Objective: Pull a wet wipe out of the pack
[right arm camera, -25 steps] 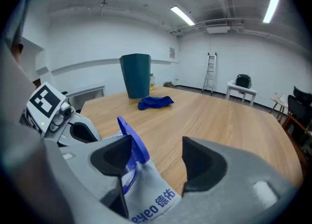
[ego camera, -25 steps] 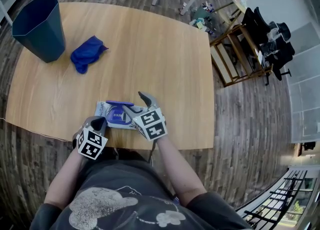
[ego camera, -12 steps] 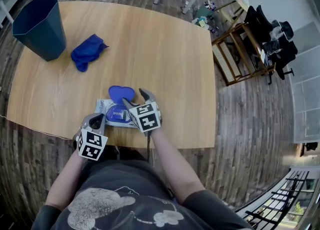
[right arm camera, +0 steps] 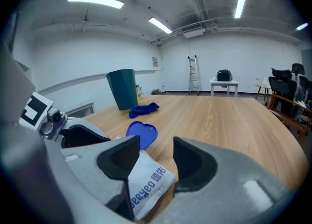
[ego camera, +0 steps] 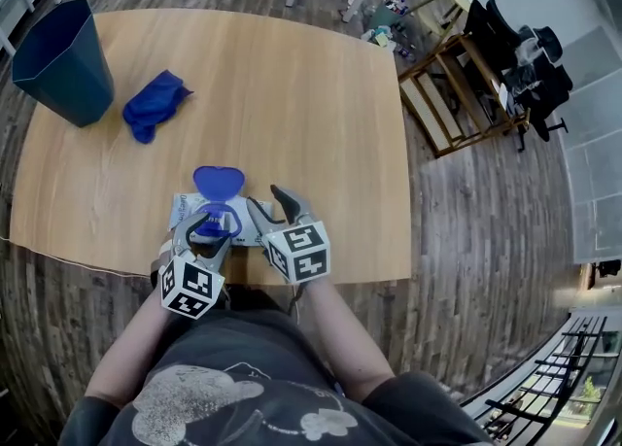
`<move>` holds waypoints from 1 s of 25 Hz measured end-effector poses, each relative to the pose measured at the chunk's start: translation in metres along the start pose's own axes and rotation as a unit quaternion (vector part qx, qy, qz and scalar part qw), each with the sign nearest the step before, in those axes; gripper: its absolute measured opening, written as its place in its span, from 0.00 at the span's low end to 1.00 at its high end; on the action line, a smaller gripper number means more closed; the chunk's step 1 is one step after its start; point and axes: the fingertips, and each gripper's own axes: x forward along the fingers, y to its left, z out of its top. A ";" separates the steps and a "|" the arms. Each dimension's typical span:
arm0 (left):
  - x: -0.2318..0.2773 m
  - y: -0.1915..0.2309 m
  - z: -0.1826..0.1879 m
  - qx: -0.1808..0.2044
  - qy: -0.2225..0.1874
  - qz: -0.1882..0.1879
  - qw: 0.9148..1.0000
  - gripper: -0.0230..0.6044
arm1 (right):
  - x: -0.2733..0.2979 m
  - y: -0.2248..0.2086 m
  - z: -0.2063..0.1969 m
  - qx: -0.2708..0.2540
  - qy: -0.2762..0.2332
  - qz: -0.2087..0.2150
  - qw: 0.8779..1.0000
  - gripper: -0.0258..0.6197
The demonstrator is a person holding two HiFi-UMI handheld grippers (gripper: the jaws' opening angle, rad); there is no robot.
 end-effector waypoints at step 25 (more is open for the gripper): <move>-0.007 0.055 -0.040 -0.075 0.057 0.068 0.993 0.09 | 0.025 0.105 -0.040 -0.147 0.103 0.130 0.975 0.18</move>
